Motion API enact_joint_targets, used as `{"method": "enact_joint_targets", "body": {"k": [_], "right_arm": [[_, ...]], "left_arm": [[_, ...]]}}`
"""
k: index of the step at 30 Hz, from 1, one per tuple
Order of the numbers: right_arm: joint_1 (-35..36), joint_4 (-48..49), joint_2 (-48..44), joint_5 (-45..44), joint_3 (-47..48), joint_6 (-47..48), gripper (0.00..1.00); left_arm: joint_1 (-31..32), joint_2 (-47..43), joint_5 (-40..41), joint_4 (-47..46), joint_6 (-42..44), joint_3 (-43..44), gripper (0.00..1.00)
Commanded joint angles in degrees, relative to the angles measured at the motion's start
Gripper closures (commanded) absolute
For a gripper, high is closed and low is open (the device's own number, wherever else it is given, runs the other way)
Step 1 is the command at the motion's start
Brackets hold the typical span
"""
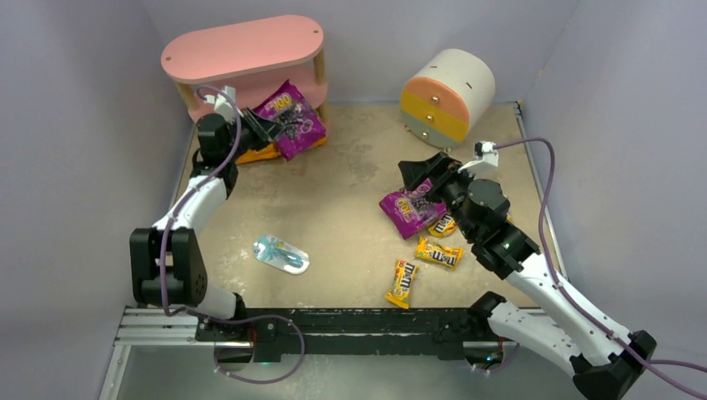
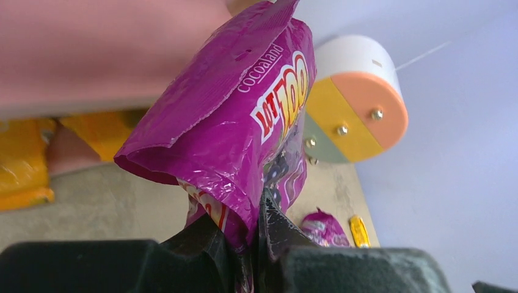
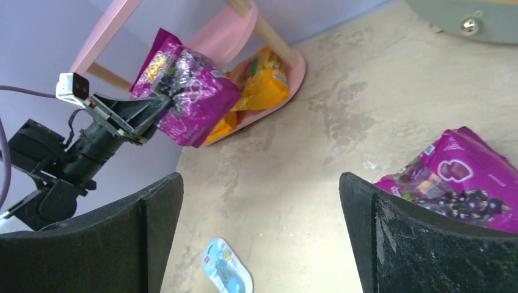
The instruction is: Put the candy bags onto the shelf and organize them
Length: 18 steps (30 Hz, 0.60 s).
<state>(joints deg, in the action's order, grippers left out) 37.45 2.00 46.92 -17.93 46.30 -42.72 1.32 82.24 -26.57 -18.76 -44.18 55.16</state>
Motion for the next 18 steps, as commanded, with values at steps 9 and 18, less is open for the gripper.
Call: {"method": "enact_joint_targets", "body": {"k": [9, 18], "right_arm": [[0.2, -1.4, -3.7, -9.0, -1.5, 2.2, 0.01], [0.2, 0.4, -4.6, -9.7, -2.9, 2.5, 0.01]], "left_arm": [[-8.8, 12.2, -6.8, -7.8, -5.8, 18.4, 1.00], [-9.9, 16.8, -5.8, -8.2, -8.2, 21.6, 1.00]]}}
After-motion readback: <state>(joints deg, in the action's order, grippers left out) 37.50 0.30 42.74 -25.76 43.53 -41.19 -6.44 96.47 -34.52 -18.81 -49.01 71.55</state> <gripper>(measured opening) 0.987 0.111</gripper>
